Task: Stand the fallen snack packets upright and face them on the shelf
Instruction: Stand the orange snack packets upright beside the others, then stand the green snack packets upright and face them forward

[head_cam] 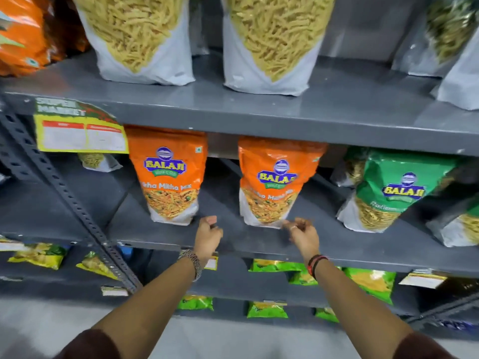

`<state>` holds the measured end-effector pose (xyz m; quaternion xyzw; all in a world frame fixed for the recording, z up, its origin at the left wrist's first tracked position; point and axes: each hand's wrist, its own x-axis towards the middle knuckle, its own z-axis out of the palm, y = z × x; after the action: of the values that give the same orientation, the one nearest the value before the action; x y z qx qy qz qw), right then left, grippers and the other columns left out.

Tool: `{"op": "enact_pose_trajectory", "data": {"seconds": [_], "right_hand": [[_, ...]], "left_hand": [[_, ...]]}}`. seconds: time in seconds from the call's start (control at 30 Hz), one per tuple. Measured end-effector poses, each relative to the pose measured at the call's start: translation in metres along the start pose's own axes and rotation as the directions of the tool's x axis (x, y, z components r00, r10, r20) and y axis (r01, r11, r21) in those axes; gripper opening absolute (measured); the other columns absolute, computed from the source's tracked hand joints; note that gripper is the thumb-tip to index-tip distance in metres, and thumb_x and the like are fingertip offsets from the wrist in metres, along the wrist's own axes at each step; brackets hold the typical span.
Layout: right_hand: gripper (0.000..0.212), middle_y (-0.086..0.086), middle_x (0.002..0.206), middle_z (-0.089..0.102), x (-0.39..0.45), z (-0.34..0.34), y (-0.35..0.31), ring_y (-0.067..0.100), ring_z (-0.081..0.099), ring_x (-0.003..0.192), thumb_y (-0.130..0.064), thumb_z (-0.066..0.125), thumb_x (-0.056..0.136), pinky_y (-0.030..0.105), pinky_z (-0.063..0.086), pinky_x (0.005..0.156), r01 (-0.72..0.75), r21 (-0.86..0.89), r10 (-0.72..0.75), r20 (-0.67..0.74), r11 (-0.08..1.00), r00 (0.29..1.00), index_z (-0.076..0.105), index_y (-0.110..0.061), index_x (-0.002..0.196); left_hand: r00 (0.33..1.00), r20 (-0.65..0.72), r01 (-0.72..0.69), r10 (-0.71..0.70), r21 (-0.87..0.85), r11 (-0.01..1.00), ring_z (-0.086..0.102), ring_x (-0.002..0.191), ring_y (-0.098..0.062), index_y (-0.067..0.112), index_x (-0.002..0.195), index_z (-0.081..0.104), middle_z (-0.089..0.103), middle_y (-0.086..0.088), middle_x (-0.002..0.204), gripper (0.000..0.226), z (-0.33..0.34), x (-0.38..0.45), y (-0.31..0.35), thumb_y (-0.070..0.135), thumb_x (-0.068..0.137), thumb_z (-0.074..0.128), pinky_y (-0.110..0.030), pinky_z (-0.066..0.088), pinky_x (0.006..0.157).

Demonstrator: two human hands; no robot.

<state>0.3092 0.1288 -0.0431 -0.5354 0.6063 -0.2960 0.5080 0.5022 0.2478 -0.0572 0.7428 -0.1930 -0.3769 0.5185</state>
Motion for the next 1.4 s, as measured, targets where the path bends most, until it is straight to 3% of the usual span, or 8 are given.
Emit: {"op": "enact_pose_trajectory", "data": {"seconds": [0.07,0.17,0.27,0.4,1.03,1.13,1.27,1.4], "right_hand": [[0.042,0.005,0.104,0.050,0.014,-0.014,-0.005,0.027,0.052,0.102,-0.024,0.071,0.080,0.047,0.042,0.100,0.010,0.029,-0.012,0.085,1.000,0.996,0.045,-0.010,0.111],[0.067,0.006,0.136,0.044,0.026,-0.020,-0.014,0.025,0.043,0.131,-0.025,0.068,0.083,0.044,0.035,0.111,0.025,0.031,-0.030,0.180,0.999,0.983,0.033,-0.010,0.138],[0.074,0.009,0.152,0.032,0.034,-0.018,-0.017,0.025,0.038,0.136,-0.024,0.064,0.086,0.045,0.034,0.112,0.004,0.104,-0.032,0.263,0.995,0.964,0.022,-0.012,0.146],[0.047,0.012,0.139,0.050,0.036,-0.011,-0.023,0.026,0.054,0.120,-0.013,0.055,0.091,0.038,0.047,0.097,-0.025,0.234,-0.065,0.366,0.972,0.928,0.038,-0.014,0.135],[0.042,0.012,0.135,0.055,0.027,-0.022,-0.011,0.029,0.053,0.124,-0.012,0.053,0.092,0.037,0.046,0.100,-0.041,0.289,-0.049,0.298,0.957,0.953,0.045,-0.007,0.133],[0.043,0.011,0.137,0.053,0.030,-0.023,-0.003,0.027,0.052,0.124,-0.015,0.055,0.091,0.041,0.043,0.106,-0.012,0.232,-0.048,0.248,0.973,0.968,0.045,-0.007,0.133],[0.039,0.014,0.131,0.057,0.036,-0.046,0.018,0.023,0.054,0.119,-0.007,0.056,0.090,0.043,0.041,0.108,0.048,0.181,-0.071,0.125,0.982,0.990,0.050,-0.001,0.128],[0.019,0.009,0.101,0.063,0.046,-0.102,0.044,0.022,0.058,0.100,0.001,0.055,0.087,0.033,0.045,0.094,0.154,0.105,-0.154,-0.004,0.983,0.988,0.062,0.001,0.105]], "left_hand": [[0.996,0.091,0.009,-0.010,0.014,1.000,0.057,0.093,-0.014,0.003,0.140,0.033,0.050,-0.013,0.124,0.056,0.029,0.001,0.011,0.000,0.086,0.047,-0.021,0.044,0.076],[0.983,0.184,0.001,-0.002,0.004,1.000,0.038,0.137,-0.021,0.008,0.148,0.023,0.038,0.001,0.145,0.069,0.054,0.002,0.030,0.005,0.087,0.056,-0.028,0.036,0.103],[0.975,0.221,-0.037,0.027,0.041,0.998,0.048,0.128,-0.022,0.013,0.139,0.037,0.047,-0.001,0.143,0.058,0.071,0.006,0.036,0.003,0.085,0.056,-0.035,0.041,0.106],[0.981,0.189,-0.051,0.033,0.096,0.994,0.053,0.120,-0.021,0.018,0.139,0.035,0.051,-0.004,0.139,0.063,0.076,0.004,0.031,-0.006,0.082,0.046,-0.039,0.048,0.094],[0.967,0.255,-0.002,-0.022,0.093,0.996,0.042,0.136,-0.019,0.021,0.146,0.025,0.042,-0.001,0.148,0.071,0.079,-0.006,0.027,-0.009,0.084,0.044,-0.042,0.038,0.111],[0.988,0.152,-0.025,0.015,0.068,0.997,0.052,0.126,-0.023,0.019,0.136,0.039,0.054,-0.005,0.136,0.055,0.084,-0.010,0.018,0.000,0.086,0.049,-0.041,0.044,0.104],[0.984,-0.164,-0.070,0.075,0.036,0.997,0.050,0.078,-0.025,0.017,0.074,0.049,0.051,-0.003,0.073,0.023,0.102,-0.020,0.009,-0.004,0.082,0.046,-0.026,0.037,0.069],[0.963,-0.267,-0.027,0.024,-0.008,1.000,0.054,0.089,-0.025,0.006,0.101,0.054,0.057,-0.006,0.097,0.020,0.131,-0.038,0.004,-0.001,0.085,0.047,-0.027,0.039,0.076]]}}
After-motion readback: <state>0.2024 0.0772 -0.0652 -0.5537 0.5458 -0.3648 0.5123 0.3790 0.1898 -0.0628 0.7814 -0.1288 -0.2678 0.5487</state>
